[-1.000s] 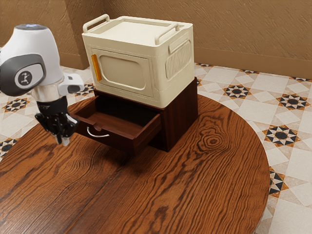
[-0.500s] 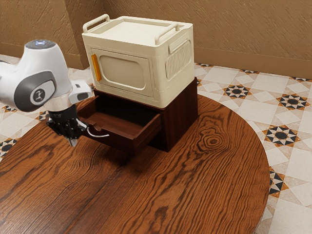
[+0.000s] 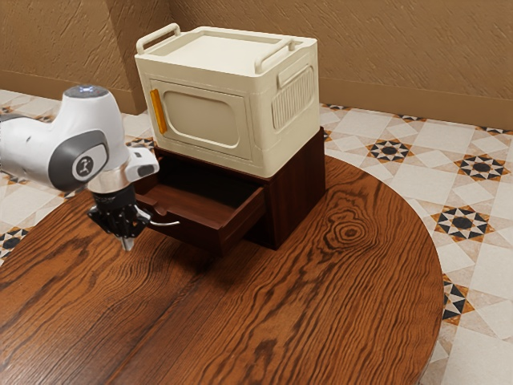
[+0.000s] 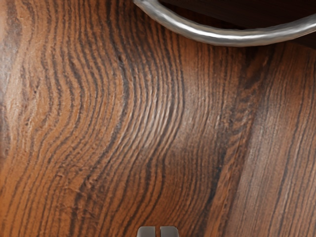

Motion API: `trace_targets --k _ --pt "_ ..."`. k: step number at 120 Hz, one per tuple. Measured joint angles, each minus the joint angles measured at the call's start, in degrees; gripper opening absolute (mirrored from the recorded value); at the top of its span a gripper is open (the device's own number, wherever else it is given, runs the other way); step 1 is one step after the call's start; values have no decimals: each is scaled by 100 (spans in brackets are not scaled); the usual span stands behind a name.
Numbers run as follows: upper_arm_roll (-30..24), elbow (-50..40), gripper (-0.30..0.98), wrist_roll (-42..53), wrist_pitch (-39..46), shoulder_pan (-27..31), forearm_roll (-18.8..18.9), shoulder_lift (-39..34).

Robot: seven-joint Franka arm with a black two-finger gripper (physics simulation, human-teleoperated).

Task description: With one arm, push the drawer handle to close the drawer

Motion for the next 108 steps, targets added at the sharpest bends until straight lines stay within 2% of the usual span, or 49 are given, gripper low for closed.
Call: trace_targets --k 48,108 --pt "-7 320 -10 33 506 112 200 436" --pt "-7 548 -10 34 1442 105 192 1050"
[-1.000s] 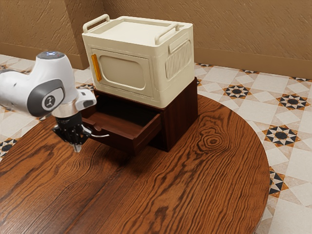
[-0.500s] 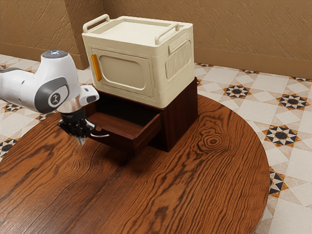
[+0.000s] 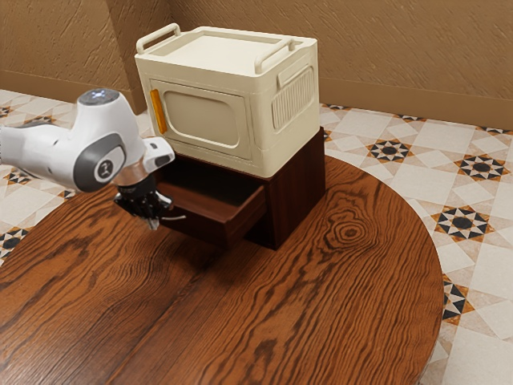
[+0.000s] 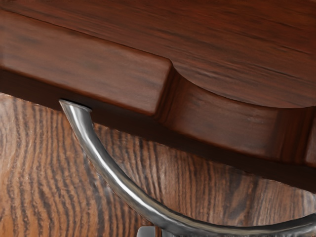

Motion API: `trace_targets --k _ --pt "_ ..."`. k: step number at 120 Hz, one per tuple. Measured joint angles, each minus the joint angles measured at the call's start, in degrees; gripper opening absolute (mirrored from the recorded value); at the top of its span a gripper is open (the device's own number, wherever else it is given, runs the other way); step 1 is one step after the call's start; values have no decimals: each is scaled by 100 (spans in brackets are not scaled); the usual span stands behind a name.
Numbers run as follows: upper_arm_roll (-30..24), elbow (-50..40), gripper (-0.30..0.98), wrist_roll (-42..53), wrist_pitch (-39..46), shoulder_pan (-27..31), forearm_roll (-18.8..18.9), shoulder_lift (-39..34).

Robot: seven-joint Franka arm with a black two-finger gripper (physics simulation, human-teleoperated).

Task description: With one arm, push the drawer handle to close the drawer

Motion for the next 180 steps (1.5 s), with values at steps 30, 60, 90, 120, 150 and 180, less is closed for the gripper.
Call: trace_targets --k 30,60,90,120,150,180 --pt "-30 293 -10 -3 281 -10 -16 268" --pt "-44 549 -10 -8 555 -39 -12 525" --pt "-44 811 -10 -11 792 -64 -3 774" --pt "-52 1155 -10 -10 878 -123 22 1099" --pt "-53 1427 -10 -6 904 -139 31 1333" --pt "-53 1729 -10 1 910 -186 33 1618"
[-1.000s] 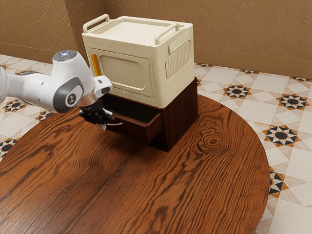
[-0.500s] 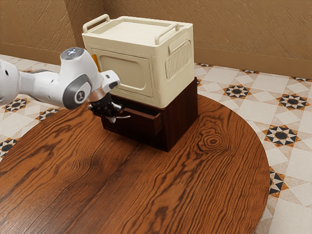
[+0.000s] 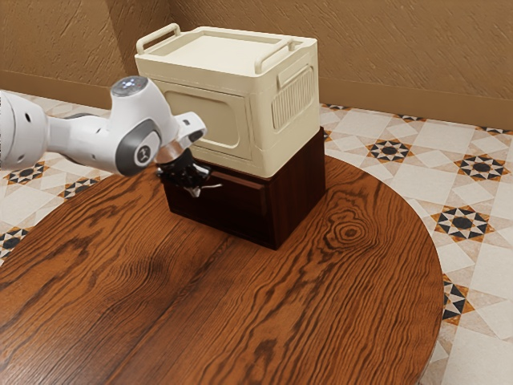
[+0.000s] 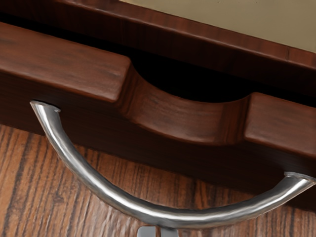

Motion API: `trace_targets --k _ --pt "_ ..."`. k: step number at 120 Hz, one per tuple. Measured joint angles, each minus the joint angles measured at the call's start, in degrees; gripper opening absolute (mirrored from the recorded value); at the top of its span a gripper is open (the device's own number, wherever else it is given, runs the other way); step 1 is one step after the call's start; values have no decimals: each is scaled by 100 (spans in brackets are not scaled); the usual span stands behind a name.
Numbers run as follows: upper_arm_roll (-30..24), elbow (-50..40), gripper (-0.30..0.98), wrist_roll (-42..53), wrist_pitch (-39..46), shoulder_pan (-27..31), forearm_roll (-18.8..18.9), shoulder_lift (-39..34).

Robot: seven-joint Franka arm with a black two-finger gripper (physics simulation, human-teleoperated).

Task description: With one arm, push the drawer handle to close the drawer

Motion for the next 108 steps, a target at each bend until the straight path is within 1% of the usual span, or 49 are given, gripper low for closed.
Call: trace_targets --k 61,69,75,79,86,91,97,108 --pt "0 263 -10 26 -11 -14 11 131" --pt "0 167 -10 2 -156 -2 -7 -119" --pt "-20 -26 -10 -39 -497 21 -22 -633" --pt "-117 -133 -7 -69 -821 82 -77 -1043" --pt "-306 -424 6 -113 -1489 209 -233 -1928" --pt "-442 -553 16 -140 -1991 197 -312 -2411" --pt "-538 -624 27 -165 -2537 98 -384 -2673" --pt "-752 -633 41 -169 -3302 -92 -447 -2768"
